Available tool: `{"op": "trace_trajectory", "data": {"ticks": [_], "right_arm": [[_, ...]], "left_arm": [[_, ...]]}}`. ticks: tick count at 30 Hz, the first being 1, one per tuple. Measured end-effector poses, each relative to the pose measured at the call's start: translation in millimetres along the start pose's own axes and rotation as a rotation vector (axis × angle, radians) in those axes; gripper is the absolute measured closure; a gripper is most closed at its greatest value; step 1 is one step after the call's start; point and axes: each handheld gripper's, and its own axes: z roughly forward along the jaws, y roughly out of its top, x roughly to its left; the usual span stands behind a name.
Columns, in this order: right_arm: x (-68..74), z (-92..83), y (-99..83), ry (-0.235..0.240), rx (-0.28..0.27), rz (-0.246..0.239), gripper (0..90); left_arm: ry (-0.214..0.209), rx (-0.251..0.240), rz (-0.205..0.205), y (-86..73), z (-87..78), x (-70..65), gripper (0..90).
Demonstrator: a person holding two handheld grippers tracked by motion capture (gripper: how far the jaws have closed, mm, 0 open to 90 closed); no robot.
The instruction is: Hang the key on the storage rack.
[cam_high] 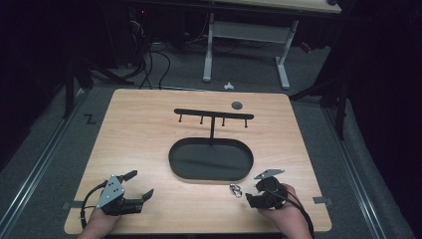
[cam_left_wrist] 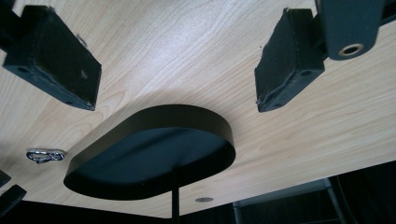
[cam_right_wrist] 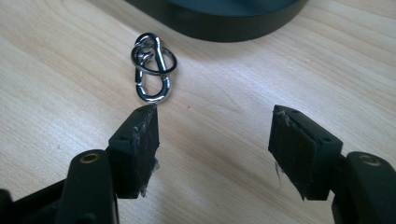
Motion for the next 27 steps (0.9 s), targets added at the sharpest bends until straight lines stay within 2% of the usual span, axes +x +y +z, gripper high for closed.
{"op": "trace_trajectory", "data": {"ticks": [2,8,14,19,27], "right_arm": [[2.3,1.6,2.9,-0.002,0.023,-0.024,33.7],[6.6,5.0,8.5,0.016,0.064,-0.042,34.2],[12.5,10.2,14.9,0.027,0.120,-0.081,35.8],[14.8,11.3,17.7,0.023,0.150,-0.080,35.9],[15.3,10.3,23.4,0.004,0.190,-0.116,36.0]], "left_arm": [[-0.002,0.002,0.005,0.0,0.5,-1.1,15.2],[-0.004,0.006,0.003,-0.1,0.5,-0.7,15.2],[-0.010,0.007,0.004,-0.1,0.7,-1.2,15.2],[-0.012,0.010,0.003,0.0,1.0,-1.0,15.2],[-0.018,0.015,0.000,0.1,1.4,-1.1,15.2]]}}
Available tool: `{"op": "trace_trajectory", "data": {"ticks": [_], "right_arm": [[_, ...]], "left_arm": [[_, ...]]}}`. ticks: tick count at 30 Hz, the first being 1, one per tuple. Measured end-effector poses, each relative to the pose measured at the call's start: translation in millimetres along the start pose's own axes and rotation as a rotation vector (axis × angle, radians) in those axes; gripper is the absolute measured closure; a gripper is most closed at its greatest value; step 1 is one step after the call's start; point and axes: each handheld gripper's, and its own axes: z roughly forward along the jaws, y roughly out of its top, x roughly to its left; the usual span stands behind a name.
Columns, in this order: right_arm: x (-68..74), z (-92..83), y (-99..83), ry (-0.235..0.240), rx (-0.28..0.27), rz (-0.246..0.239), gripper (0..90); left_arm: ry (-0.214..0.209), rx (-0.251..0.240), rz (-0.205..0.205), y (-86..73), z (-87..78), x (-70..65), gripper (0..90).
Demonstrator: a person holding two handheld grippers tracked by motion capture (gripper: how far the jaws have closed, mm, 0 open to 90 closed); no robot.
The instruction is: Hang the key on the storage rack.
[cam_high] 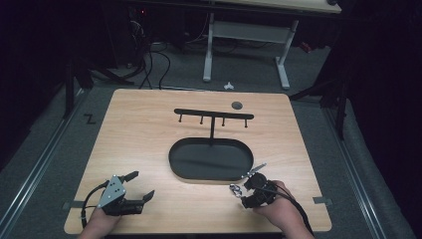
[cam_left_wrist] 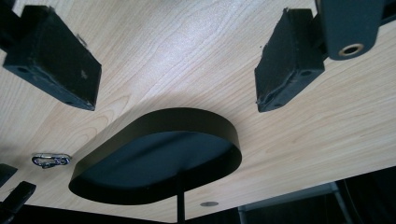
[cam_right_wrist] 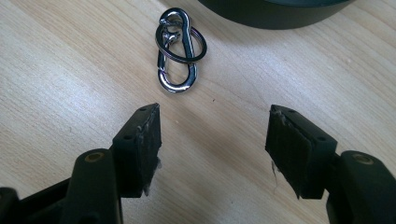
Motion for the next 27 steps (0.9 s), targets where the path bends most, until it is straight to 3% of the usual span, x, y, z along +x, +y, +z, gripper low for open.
{"op": "trace_trajectory", "data": {"ticks": [6,24,27], "right_arm": [[4.6,-1.5,1.8,-0.011,0.038,-0.018,35.7],[10.0,4.1,24.7,0.020,0.054,-0.082,42.4],[11.6,7.5,29.2,0.020,0.057,-0.093,47.3]], "left_arm": [[-0.002,0.003,0.001,0.0,-0.1,-0.5,15.1],[-0.001,0.011,-0.001,0.1,0.5,-0.3,15.2],[-0.002,0.011,0.000,0.0,0.4,-0.3,15.2]]}}
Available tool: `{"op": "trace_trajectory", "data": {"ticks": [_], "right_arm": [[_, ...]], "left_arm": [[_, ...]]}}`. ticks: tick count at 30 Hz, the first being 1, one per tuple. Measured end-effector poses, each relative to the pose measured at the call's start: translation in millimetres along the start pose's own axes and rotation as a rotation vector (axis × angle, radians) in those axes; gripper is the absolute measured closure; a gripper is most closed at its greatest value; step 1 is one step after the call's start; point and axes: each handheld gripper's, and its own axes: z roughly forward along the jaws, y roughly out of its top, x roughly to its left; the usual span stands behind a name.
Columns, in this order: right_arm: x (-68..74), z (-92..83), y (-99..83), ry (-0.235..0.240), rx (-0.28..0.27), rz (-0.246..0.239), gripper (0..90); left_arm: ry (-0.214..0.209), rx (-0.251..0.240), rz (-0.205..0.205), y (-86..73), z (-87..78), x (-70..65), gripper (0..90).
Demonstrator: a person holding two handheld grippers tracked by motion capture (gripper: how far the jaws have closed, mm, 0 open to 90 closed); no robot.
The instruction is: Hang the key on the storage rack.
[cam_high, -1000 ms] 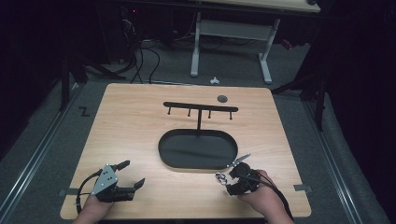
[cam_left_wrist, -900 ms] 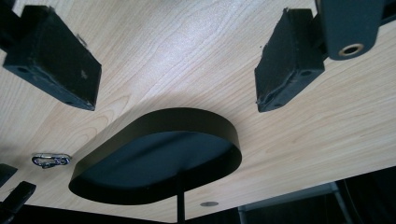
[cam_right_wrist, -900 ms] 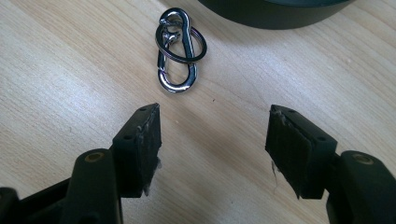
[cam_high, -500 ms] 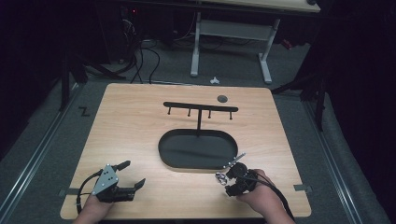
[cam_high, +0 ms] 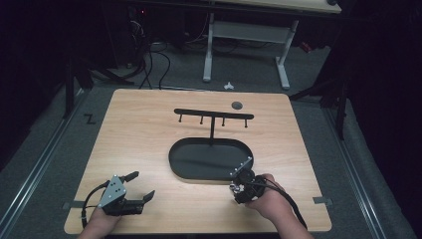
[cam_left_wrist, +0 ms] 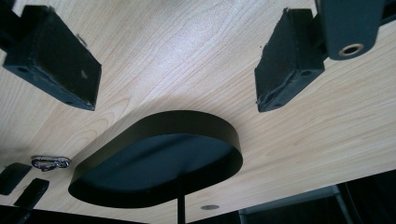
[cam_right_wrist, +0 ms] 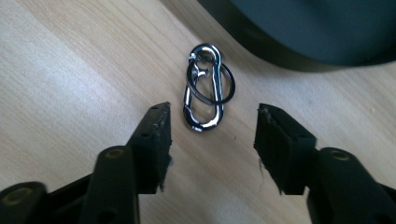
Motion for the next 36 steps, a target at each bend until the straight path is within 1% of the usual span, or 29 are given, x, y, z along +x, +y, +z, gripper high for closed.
{"op": "trace_trajectory", "data": {"ticks": [2,6,11,13,15,16,19,24,25,26,27,29,32,33,34,35,36], "right_arm": [[1.3,2.5,4.0,-0.010,0.005,-0.022,51.9],[0.6,5.8,7.5,-0.013,0.007,-0.019,55.6],[0.4,9.8,9.8,-0.003,0.009,-0.014,55.4],[0.1,11.8,10.4,0.001,0.017,-0.013,56.2],[-0.3,13.5,10.9,0.002,0.021,-0.017,58.8],[-0.7,13.8,11.1,0.007,0.024,-0.017,61.8],[-0.4,12.6,11.3,0.015,0.018,-0.017,65.7],[0.8,9.9,9.6,0.024,0.011,-0.021,67.9],[1.6,8.5,9.0,0.022,0.011,-0.017,70.8],[1.2,7.4,8.5,0.019,0.009,-0.027,73.5],[2.0,6.7,8.1,0.021,0.010,-0.019,74.5],[2.4,5.6,6.8,0.023,0.011,-0.030,78.7],[4.0,5.3,6.0,0.025,0.006,-0.038,79.2],[4.7,5.7,6.2,0.020,0.001,-0.043,75.6],[4.7,5.7,6.2,0.020,0.001,-0.043,75.6],[5.9,6.1,7.3,0.004,-0.005,-0.049,66.2],[5.9,6.1,7.3,0.004,-0.005,-0.049,66.2]], "left_arm": [[0.000,0.001,-0.001,0.0,0.1,0.2,15.2],[0.000,0.000,0.001,0.0,0.1,0.0,15.2],[-0.002,0.003,0.002,0.1,0.3,-0.1,15.2],[-0.003,0.003,0.004,0.1,0.3,-0.2,15.2],[-0.003,0.003,0.003,0.1,0.3,-0.2,15.1],[-0.002,0.003,0.003,0.0,0.4,-0.1,15.1],[-0.003,0.003,0.003,0.1,0.4,0.1,15.2],[-0.003,0.003,0.003,0.0,0.7,-0.3,15.2],[-0.003,0.003,0.004,0.0,0.7,-0.3,15.2],[-0.003,0.003,0.004,0.1,0.7,-0.3,15.1],[-0.003,0.004,0.004,0.1,0.8,-0.3,15.2],[-0.003,0.004,0.004,0.1,1.0,-0.3,15.2],[-0.002,0.005,0.005,0.1,1.1,-0.5,15.2],[-0.002,0.006,0.005,0.1,1.1,-0.5,15.2],[-0.002,0.006,0.005,0.1,1.1,-0.5,15.2],[-0.003,0.007,0.005,0.1,1.0,-0.5,15.2],[-0.003,0.008,0.006,0.1,0.9,-0.5,15.2]]}}
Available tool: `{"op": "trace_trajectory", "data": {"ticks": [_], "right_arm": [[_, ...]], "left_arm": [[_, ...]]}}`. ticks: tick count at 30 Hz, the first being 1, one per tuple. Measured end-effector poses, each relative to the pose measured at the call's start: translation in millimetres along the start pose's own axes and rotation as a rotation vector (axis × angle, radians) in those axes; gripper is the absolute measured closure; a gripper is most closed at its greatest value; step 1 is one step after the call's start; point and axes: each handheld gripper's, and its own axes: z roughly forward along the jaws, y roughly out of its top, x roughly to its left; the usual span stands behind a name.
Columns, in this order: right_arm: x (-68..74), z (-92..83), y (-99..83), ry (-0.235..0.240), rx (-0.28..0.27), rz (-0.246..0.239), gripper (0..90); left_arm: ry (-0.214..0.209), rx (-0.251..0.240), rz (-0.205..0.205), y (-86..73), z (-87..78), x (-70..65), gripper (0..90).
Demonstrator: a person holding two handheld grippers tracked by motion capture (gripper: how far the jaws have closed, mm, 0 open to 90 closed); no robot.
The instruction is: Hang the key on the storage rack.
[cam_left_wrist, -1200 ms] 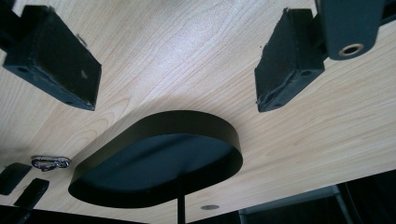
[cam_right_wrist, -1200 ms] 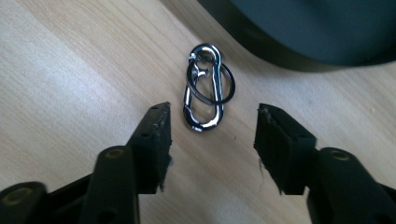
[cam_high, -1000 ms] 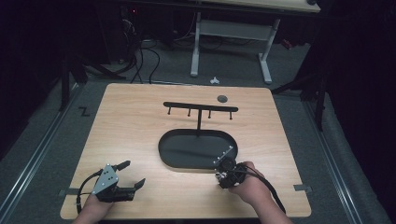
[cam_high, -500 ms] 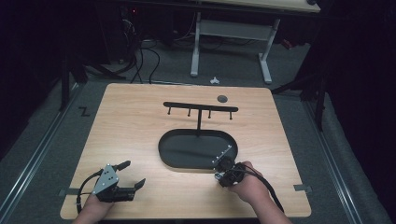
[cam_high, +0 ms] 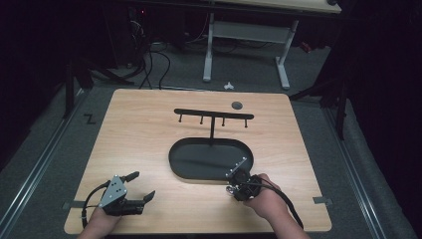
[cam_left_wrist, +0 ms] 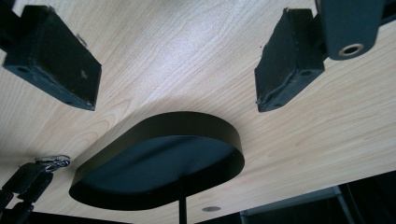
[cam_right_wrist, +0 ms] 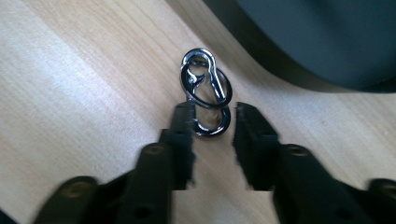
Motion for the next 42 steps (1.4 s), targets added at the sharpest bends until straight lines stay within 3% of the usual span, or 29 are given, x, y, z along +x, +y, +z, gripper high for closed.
{"op": "trace_trajectory", "data": {"ticks": [2,6,14,15,22,26,34,38,42], "right_arm": [[1.1,1.4,1.7,-0.028,-0.004,-0.007,54.4],[1.2,4.2,5.8,-0.028,-0.007,-0.013,54.2],[-0.1,4.1,10.5,0.008,-0.005,-0.020,68.2],[-0.3,2.9,10.0,0.011,-0.003,-0.022,74.3],[-2.7,-1.1,1.5,0.011,0.006,-0.019,83.6],[-3.6,-1.8,-0.7,0.014,-0.007,-0.008,85.6],[-1.9,1.7,5.5,0.009,-0.027,-0.009,81.5],[-0.3,1.9,6.9,0.007,-0.023,-0.013,88.0],[0.1,-0.9,6.8,0.016,-0.031,-0.004,88.3]], "left_arm": [[0.000,-0.001,-0.001,0.0,0.1,0.0,15.2],[0.000,-0.001,-0.003,0.0,0.1,0.2,15.1],[-0.003,-0.001,-0.004,-0.1,-0.1,0.5,15.2],[-0.003,0.000,-0.003,-0.1,0.0,0.5,15.2],[-0.002,0.004,0.001,0.1,0.4,0.0,15.2],[-0.002,0.005,0.001,0.1,0.7,-0.1,15.1],[-0.002,0.005,-0.001,0.1,0.5,0.1,15.2],[-0.003,0.003,-0.003,0.0,0.4,0.4,15.2],[-0.003,0.003,-0.002,-0.1,0.3,0.2,15.2]]}}
